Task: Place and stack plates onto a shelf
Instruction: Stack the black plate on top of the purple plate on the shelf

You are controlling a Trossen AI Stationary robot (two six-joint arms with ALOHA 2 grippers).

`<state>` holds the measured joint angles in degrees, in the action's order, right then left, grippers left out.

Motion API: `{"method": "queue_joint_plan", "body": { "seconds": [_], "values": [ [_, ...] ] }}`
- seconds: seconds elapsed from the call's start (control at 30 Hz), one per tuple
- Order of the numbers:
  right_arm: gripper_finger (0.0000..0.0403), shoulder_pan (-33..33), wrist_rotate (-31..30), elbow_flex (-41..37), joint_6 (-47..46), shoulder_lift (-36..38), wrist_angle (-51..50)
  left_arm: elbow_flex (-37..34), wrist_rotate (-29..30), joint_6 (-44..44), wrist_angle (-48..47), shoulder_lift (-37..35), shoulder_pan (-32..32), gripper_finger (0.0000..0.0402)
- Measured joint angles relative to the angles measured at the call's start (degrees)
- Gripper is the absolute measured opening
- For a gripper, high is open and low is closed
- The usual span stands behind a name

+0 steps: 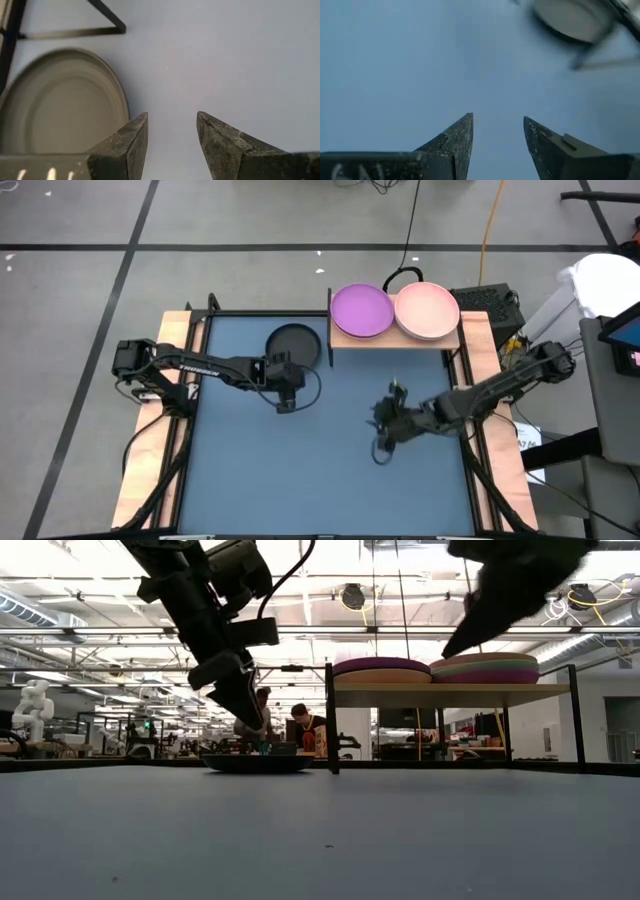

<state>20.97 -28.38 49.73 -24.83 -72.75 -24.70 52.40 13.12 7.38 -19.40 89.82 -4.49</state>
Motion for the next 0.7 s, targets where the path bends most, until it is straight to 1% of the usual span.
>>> {"method": "queue_joint_plan", "body": {
  "seconds": [0.1,0.17,0.23,0.33,0.43,0.6,0.7],
  "values": [
    [0.0157,3.4,-0.2,-5.3,3.2,0.0,11.4,0.0,0.8,4.2,0.6,0.0,-0.3,0.0175],
    [0.0157,4.9,-0.6,-7.8,5.5,0.0,17.0,0.0,1.3,5.9,1.5,0.0,-1.1,0.0175],
    [0.0157,6.3,-2.6,-9.2,6.3,0.0,20.0,0.0,2.0,7.1,2.2,0.0,-2.2,0.0175],
    [0.0157,8.4,-6.2,-10.1,7.3,0.0,20.8,0.0,2.0,8.6,2.2,0.0,-4.0,0.0175],
    [0.0157,9.4,-8.3,-11.7,8.2,-0.1,22.9,-0.9,1.6,8.6,3.7,0.0,-5.5,0.0175],
    [0.0157,9.9,-10.9,-16.1,10.5,-0.3,34.2,-5.5,-0.8,10.0,9.4,0.0,-6.4,0.0175],
    [0.0157,9.9,-12.9,-19.5,11.5,-0.6,41.2,-8.6,-0.8,12.1,12.9,0.1,-6.5,0.0175]
  ]
}}
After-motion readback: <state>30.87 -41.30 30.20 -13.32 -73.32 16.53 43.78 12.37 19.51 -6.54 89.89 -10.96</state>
